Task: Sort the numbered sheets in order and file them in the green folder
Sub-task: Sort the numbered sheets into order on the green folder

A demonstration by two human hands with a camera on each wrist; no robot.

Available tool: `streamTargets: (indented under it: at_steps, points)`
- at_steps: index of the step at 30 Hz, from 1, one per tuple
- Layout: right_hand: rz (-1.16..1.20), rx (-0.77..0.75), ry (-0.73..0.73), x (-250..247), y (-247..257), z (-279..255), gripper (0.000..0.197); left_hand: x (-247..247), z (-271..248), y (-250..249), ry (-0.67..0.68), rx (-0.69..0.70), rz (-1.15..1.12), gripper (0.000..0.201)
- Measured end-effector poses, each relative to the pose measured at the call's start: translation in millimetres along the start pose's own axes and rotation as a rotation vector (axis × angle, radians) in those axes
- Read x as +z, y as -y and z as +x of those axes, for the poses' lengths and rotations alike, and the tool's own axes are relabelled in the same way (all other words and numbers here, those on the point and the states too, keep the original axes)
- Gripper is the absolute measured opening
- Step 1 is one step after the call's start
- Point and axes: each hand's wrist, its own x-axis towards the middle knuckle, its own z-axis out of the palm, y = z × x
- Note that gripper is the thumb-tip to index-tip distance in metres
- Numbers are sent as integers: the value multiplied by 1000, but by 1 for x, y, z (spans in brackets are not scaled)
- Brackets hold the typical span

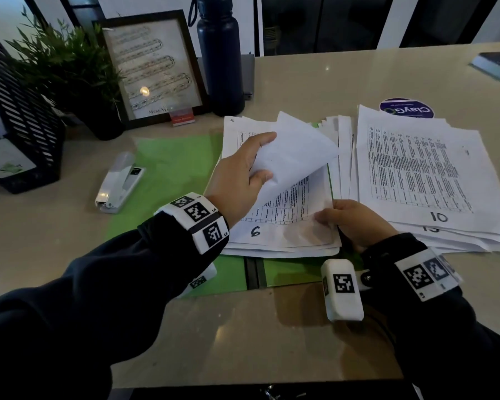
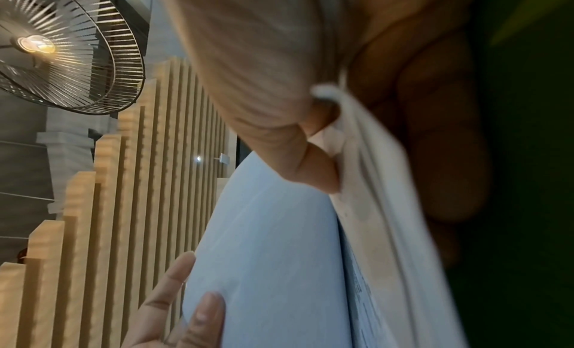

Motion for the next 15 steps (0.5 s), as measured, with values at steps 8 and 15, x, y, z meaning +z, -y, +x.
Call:
streamTargets:
  at_steps: [8, 15]
  points:
    - [41, -14, 15, 1, 0, -2, 60, 3, 1, 4, 112, 28, 70, 57]
    - [30, -11, -10, 1, -1, -1, 38, 4, 1, 3, 96, 8, 61, 25]
